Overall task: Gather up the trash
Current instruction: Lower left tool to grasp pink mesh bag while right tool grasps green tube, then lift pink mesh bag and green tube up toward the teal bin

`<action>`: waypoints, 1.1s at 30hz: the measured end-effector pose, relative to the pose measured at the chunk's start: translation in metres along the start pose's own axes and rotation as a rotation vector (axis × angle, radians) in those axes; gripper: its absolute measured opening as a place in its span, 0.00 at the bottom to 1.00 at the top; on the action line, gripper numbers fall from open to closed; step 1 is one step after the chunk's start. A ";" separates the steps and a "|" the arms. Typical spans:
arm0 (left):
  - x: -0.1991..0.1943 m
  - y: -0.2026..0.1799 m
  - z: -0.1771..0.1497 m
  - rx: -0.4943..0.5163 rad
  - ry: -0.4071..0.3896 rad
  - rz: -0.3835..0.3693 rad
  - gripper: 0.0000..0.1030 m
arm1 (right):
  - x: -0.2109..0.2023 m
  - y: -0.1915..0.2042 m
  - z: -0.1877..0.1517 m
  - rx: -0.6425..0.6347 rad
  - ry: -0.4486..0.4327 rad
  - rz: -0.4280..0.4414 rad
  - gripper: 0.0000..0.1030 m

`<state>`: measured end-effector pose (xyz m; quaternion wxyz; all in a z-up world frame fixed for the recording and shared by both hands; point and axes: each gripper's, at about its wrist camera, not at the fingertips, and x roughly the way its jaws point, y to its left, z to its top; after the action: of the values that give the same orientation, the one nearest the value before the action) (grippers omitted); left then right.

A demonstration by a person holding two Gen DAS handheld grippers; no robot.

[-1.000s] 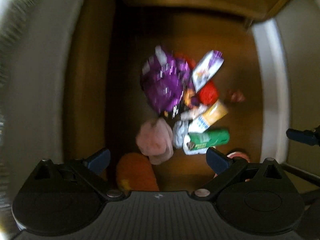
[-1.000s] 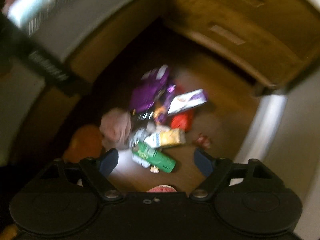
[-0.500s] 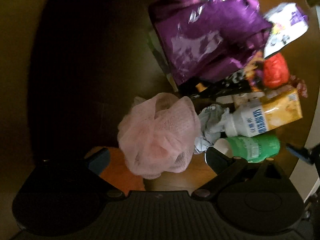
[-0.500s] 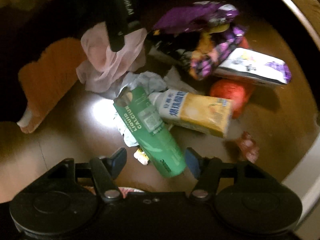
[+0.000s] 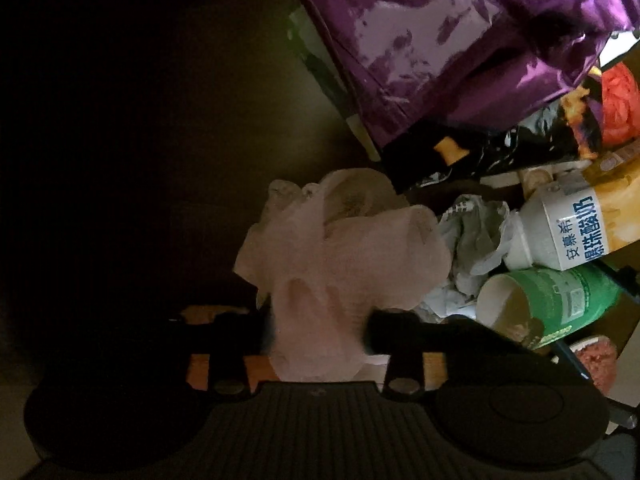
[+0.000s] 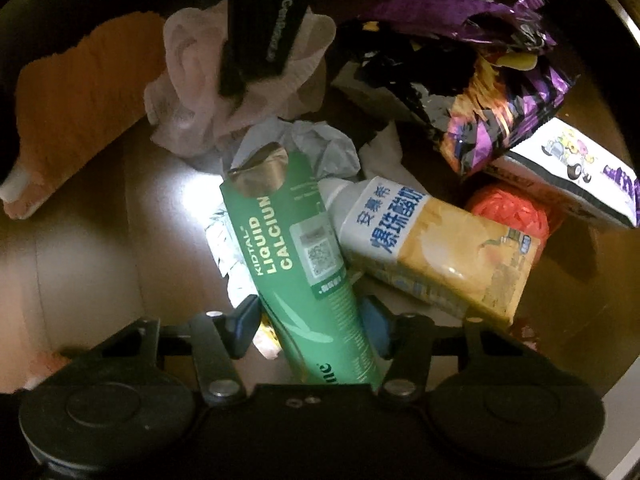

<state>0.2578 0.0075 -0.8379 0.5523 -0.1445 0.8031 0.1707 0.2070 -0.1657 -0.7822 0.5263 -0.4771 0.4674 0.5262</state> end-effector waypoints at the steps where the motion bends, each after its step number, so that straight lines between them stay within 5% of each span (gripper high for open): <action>1: -0.003 0.001 -0.001 0.004 -0.008 0.003 0.28 | -0.003 0.001 0.000 0.003 0.004 -0.007 0.53; 14: -0.096 -0.029 -0.039 0.215 -0.100 0.136 0.22 | -0.116 -0.008 -0.034 0.643 0.020 0.063 0.49; 23: -0.206 -0.030 -0.077 0.293 -0.186 0.128 0.22 | -0.221 -0.008 -0.059 1.099 -0.062 0.100 0.49; 33: -0.344 -0.004 -0.116 0.256 -0.290 0.043 0.22 | -0.371 -0.022 -0.054 1.291 -0.190 0.096 0.49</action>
<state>0.2822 -0.0311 -0.4778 0.6725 -0.0296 0.7330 0.0979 0.2264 -0.2597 -0.4188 0.7218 0.0046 0.6617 0.2026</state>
